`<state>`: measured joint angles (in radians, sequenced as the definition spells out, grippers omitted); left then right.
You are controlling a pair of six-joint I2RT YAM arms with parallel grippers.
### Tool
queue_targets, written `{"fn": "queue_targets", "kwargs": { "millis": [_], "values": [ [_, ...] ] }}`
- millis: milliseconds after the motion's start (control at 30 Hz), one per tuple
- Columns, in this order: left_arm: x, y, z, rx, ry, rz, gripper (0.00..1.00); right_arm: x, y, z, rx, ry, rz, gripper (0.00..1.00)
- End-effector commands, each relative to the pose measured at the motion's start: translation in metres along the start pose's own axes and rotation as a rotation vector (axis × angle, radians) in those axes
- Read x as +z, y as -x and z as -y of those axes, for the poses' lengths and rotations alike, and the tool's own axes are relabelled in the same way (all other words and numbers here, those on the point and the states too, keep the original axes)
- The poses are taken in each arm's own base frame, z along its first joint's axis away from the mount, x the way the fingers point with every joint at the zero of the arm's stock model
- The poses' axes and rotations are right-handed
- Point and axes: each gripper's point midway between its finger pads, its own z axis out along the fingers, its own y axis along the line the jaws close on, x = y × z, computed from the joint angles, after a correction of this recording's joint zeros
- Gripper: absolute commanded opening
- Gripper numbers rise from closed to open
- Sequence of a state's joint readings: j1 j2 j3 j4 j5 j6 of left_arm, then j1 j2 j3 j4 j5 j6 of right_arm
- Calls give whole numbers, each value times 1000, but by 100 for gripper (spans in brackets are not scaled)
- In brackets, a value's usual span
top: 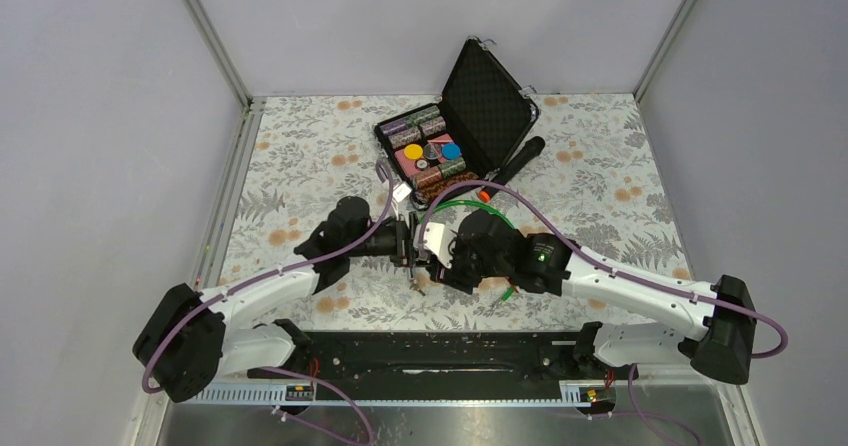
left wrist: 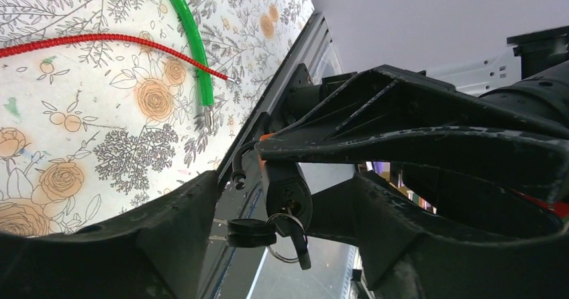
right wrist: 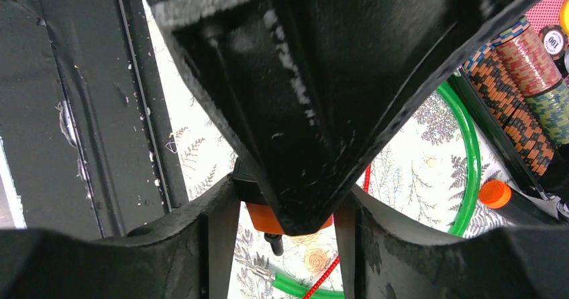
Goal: Lock with the key
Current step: Pick up the lock from the center of the board.
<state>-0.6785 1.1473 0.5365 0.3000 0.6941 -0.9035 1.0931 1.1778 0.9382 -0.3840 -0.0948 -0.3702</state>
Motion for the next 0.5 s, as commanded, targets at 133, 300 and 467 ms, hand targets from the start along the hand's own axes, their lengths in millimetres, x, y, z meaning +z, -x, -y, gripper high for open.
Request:
{"fn": "queue_targets", "kwargs": {
  "millis": [133,300,467],
  "values": [
    [9,2,22,67,-91,-18,63,-7,42,11,11,-44,107,29],
    [11,0,23,63,-96,-35,56,-7,41,18,36,-79,92,29],
    [13,-1,22,52,-87,-51,9,-5,36,28,84,-144,54,28]
  ]
}}
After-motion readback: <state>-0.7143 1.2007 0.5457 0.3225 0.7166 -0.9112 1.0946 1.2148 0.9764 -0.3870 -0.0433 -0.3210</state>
